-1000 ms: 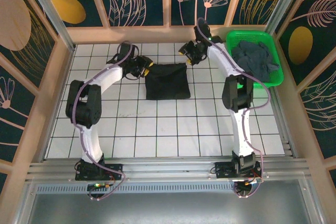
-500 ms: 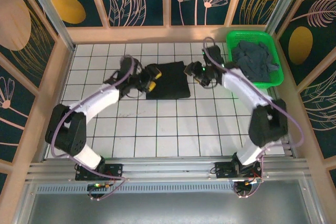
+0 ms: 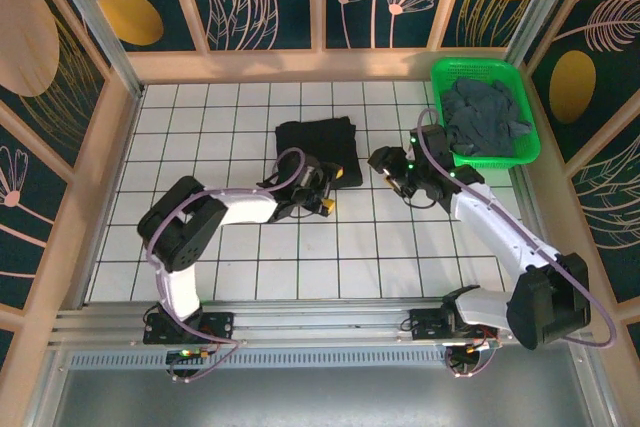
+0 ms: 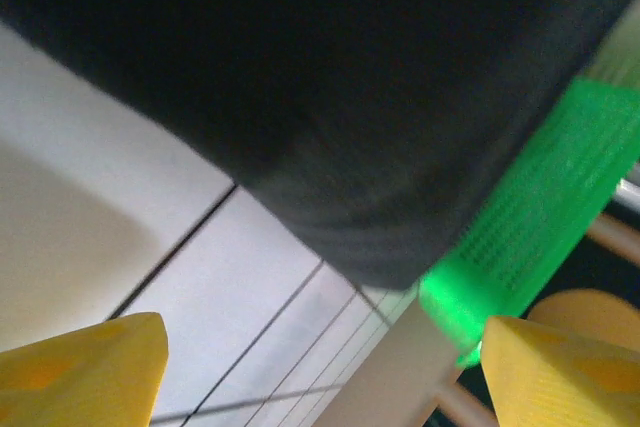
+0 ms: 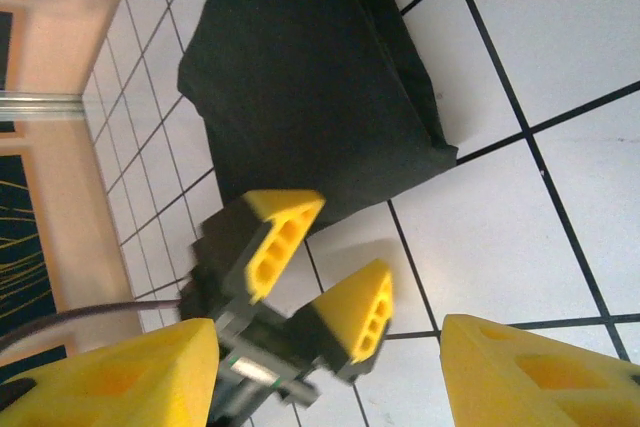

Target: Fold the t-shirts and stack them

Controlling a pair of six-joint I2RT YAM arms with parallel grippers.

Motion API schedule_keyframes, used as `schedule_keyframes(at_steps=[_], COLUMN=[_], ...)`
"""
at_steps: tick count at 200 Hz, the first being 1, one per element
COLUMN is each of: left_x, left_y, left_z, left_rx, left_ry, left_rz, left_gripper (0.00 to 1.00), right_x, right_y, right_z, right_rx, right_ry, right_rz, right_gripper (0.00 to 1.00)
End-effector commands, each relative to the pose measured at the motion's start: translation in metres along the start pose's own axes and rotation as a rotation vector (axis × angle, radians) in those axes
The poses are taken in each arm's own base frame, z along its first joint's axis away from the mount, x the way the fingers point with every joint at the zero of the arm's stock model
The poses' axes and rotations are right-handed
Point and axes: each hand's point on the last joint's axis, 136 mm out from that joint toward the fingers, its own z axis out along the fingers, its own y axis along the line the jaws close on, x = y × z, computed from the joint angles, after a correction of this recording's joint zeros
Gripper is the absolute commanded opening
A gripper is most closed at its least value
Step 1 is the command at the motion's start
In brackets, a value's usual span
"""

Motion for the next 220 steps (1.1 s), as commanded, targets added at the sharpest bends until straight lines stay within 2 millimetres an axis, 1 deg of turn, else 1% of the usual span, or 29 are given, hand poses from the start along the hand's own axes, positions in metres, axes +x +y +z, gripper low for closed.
schedule_keyframes(at_steps=[1, 14, 24, 28, 49, 57, 62, 65, 79, 87, 97, 107, 117, 124, 129, 131, 133, 149, 153, 157, 159, 162, 181, 190, 197, 210, 220], left_x=[0.001, -0.008, -0.019, -0.021, -0.031, -0.036, -0.040, -0.043, -0.059, -0.070, -0.087, -0.108, -0.131, -0.148, -0.160, -0.167, -0.172, -0.210, -0.221, -0.231, -0.236, -0.243, -0.293, -0.314, -0.331, -0.358, -0.373], left_y=[-0.018, -0.015, -0.018, -0.019, -0.023, -0.021, -0.019, -0.017, -0.014, -0.013, -0.018, -0.021, -0.029, -0.038, -0.045, -0.039, -0.038, -0.050, -0.049, -0.042, -0.051, -0.052, -0.044, -0.041, -0.034, -0.028, -0.022], left_z=[0.015, 0.020, 0.024, 0.025, 0.038, 0.044, 0.046, 0.047, 0.045, 0.040, 0.030, 0.017, 0.001, -0.011, -0.019, -0.023, -0.026, -0.052, -0.058, -0.062, -0.066, -0.070, -0.097, -0.107, -0.113, -0.127, -0.136], left_rx=[0.076, 0.083, 0.120, 0.132, 0.167, 0.163, 0.158, 0.151, 0.139, 0.141, 0.145, 0.149, 0.165, 0.171, 0.174, 0.157, 0.151, 0.148, 0.131, 0.099, 0.109, 0.098, 0.017, -0.006, -0.037, -0.062, -0.085], left_ry=[-0.026, -0.070, -0.115, -0.125, -0.147, -0.155, -0.165, -0.170, -0.208, -0.234, -0.263, -0.291, -0.307, -0.316, -0.321, -0.324, -0.326, -0.312, -0.311, -0.302, -0.303, -0.303, -0.326, -0.328, -0.332, -0.347, -0.361], left_rz=[-0.152, -0.173, -0.173, -0.205, -0.222, -0.219, -0.219, -0.219, -0.224, -0.225, -0.194, -0.173, -0.131, -0.093, -0.048, -0.036, -0.021, 0.122, 0.169, 0.188, 0.211, 0.234, 0.332, 0.369, 0.379, 0.398, 0.401], left_gripper=[0.78, 0.75, 0.68, 0.64, 0.45, 0.34, 0.30, 0.25, 0.07, 0.00, 0.00, 0.00, 0.00, 0.00, 0.00, 0.00, 0.00, 0.00, 0.00, 0.00, 0.00, 0.00, 0.00, 0.00, 0.00, 0.00, 0.00], right_x=[-0.004, -0.006, -0.006, -0.006, -0.007, -0.007, -0.008, -0.008, -0.009, -0.010, -0.013, -0.014, -0.015, -0.017, -0.018, -0.018, -0.018, -0.020, -0.020, -0.021, -0.020, -0.021, -0.021, -0.021, -0.022, -0.022, -0.022], right_y=[0.008, 0.007, 0.004, 0.004, -0.001, -0.002, -0.004, -0.004, -0.006, -0.007, -0.005, -0.003, 0.000, 0.002, 0.004, 0.005, 0.006, 0.012, 0.015, 0.016, 0.017, 0.018, 0.023, 0.025, 0.028, 0.030, 0.031], right_z=[-0.015, -0.020, -0.022, -0.023, -0.026, -0.026, -0.026, -0.026, -0.026, -0.026, -0.027, -0.026, -0.025, -0.023, -0.023, -0.023, -0.022, -0.020, -0.019, -0.019, -0.018, -0.017, -0.012, -0.010, -0.008, -0.005, -0.003], right_rx=[-0.040, -0.041, -0.042, -0.043, -0.046, -0.046, -0.044, -0.044, -0.042, -0.043, -0.047, -0.051, -0.057, -0.060, -0.063, -0.066, -0.066, -0.083, -0.088, -0.093, -0.094, -0.097, -0.107, -0.113, -0.120, -0.123, -0.125], right_ry=[-0.017, -0.023, -0.024, -0.025, -0.024, -0.025, -0.027, -0.027, -0.030, -0.031, -0.035, -0.034, -0.032, -0.029, -0.028, -0.028, -0.026, -0.018, -0.014, -0.013, -0.010, -0.009, 0.005, 0.012, 0.016, 0.023, 0.029], right_rz=[0.014, 0.013, 0.014, 0.017, 0.029, 0.028, 0.032, 0.031, 0.033, 0.034, 0.028, 0.019, 0.005, -0.007, -0.015, -0.021, -0.026, -0.049, -0.056, -0.061, -0.064, -0.067, -0.084, -0.089, -0.093, -0.100, -0.107], right_gripper=[0.61, 0.61, 0.61, 0.61, 0.61, 0.61, 0.61, 0.61, 0.60, 0.60, 0.60, 0.60, 0.59, 0.59, 0.59, 0.59, 0.59, 0.59, 0.59, 0.59, 0.59, 0.59, 0.59, 0.58, 0.58, 0.58, 0.58])
